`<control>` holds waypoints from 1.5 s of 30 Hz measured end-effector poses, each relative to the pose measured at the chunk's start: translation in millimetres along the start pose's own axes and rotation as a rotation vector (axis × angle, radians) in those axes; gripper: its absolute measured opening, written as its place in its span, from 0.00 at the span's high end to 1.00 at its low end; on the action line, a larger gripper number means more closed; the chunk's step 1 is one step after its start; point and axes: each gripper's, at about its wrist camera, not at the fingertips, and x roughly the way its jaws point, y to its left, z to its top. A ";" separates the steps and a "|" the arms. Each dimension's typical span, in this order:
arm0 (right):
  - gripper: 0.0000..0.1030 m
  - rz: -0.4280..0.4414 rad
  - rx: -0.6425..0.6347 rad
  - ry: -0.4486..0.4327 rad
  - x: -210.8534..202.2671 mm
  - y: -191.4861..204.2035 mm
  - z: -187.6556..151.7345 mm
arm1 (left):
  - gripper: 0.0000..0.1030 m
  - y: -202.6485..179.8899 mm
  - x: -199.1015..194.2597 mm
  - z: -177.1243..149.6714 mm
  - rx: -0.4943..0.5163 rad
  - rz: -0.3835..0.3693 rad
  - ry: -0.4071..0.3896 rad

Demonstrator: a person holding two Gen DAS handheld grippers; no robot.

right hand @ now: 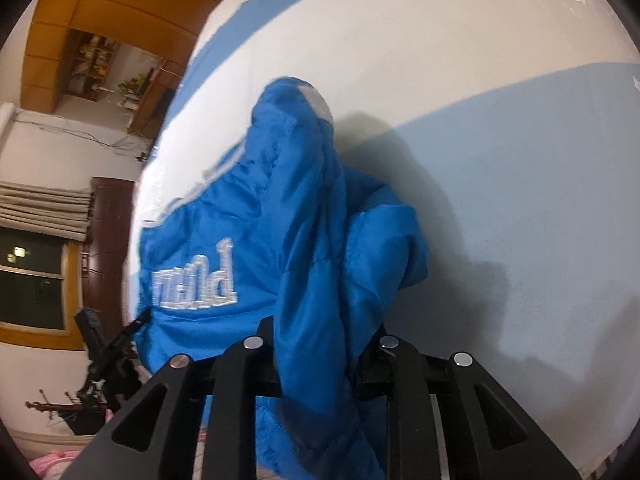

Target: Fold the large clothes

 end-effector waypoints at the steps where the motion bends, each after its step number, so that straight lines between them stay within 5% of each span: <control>1: 0.76 -0.006 0.005 0.002 4.3 -0.6 -0.7 | 0.61 -0.8 3.5 0.7 0.013 0.007 -0.001; 8: 0.72 0.010 0.058 -0.013 19.3 -16.9 -2.7 | 0.56 1.0 16.2 -1.0 0.009 0.002 -0.005; 17: 0.57 -0.161 -0.019 -0.064 -11.6 4.4 -15.4 | 0.52 9.6 -19.1 6.3 -0.061 -0.008 0.013; 22: 0.62 -0.328 -0.179 -0.152 -50.4 43.0 -26.8 | 0.53 -1.9 -70.6 2.9 0.004 0.052 -0.077; 26: 0.69 -0.333 -0.269 -0.144 -55.8 71.8 -36.6 | 0.53 -35.3 -84.3 -1.2 0.102 0.046 -0.095; 35: 0.76 -0.418 -0.223 -0.082 -13.6 54.0 -44.8 | 0.53 -62.8 -33.2 -24.7 0.170 0.037 -0.006; 45: 0.78 -0.368 -0.168 -0.068 13.1 26.5 -44.5 | 0.52 -48.8 -2.0 -32.7 0.151 -0.007 0.009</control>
